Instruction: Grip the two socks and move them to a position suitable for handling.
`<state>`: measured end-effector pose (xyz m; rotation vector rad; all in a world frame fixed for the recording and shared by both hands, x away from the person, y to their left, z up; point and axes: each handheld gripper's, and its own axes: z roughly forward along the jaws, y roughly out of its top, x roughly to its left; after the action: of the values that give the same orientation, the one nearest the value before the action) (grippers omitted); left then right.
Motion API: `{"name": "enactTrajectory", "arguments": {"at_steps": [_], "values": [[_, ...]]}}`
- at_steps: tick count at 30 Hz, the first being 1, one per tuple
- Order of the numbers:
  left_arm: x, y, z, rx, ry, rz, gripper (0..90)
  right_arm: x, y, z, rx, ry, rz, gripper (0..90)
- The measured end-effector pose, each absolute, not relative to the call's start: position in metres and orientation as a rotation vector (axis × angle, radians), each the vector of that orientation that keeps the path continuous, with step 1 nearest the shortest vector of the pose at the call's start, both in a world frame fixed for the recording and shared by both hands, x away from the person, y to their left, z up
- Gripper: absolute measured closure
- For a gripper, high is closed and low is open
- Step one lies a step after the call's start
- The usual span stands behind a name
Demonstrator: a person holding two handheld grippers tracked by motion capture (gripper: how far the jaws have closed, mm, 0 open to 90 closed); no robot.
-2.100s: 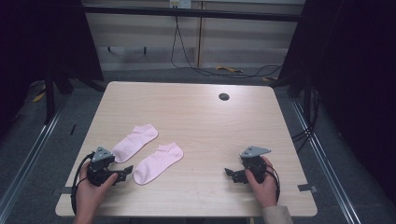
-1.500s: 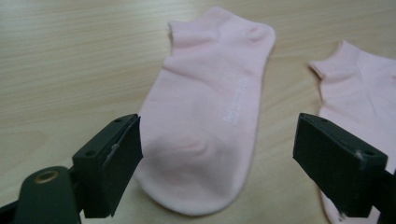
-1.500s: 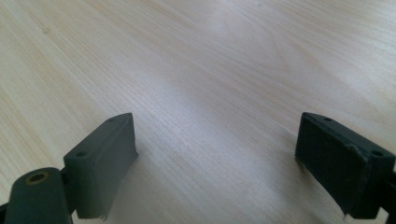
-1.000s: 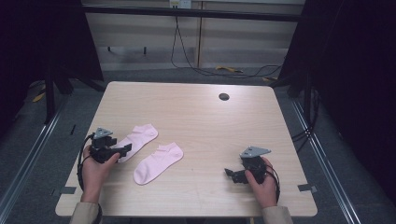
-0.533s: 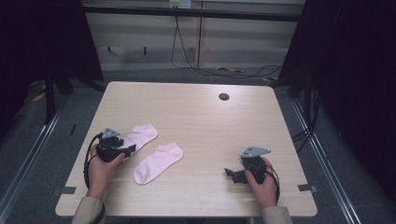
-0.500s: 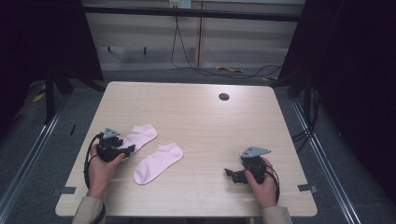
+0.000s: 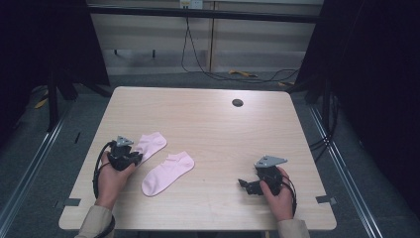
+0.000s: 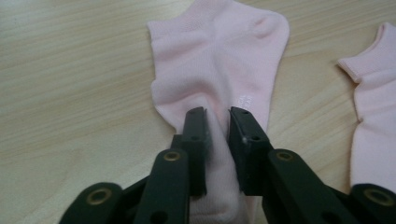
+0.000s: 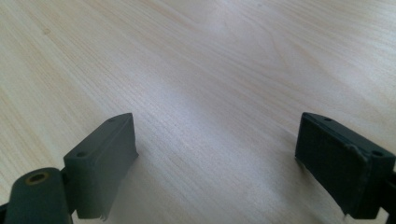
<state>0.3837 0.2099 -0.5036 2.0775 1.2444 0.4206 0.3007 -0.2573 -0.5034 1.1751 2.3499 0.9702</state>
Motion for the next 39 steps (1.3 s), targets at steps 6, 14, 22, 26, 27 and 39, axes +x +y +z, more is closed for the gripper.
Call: {"name": "enactTrajectory", "arguments": {"at_steps": [6,14,22,26,27,39], "values": [[0.385,0.210,-0.503,2.048,1.249,0.374,83.3,0.301,-0.257,-0.503,1.175,2.350,0.971,12.0],[0.380,0.195,-0.475,1.974,1.123,0.372,84.2,0.301,-0.258,-0.504,1.171,2.351,0.974,12.1],[0.376,0.156,-0.438,2.005,0.965,0.374,84.2,0.301,-0.257,-0.503,1.177,2.351,0.972,12.0],[0.370,0.128,-0.416,2.021,0.854,0.332,84.2,0.301,-0.258,-0.504,1.169,2.351,0.974,12.1],[0.368,0.120,-0.413,2.032,0.816,0.316,84.2,0.301,-0.258,-0.504,1.169,2.351,0.974,12.1],[0.317,0.024,-0.422,2.128,0.466,0.093,80.0,0.301,-0.258,-0.504,1.169,2.352,0.980,12.1]]}}
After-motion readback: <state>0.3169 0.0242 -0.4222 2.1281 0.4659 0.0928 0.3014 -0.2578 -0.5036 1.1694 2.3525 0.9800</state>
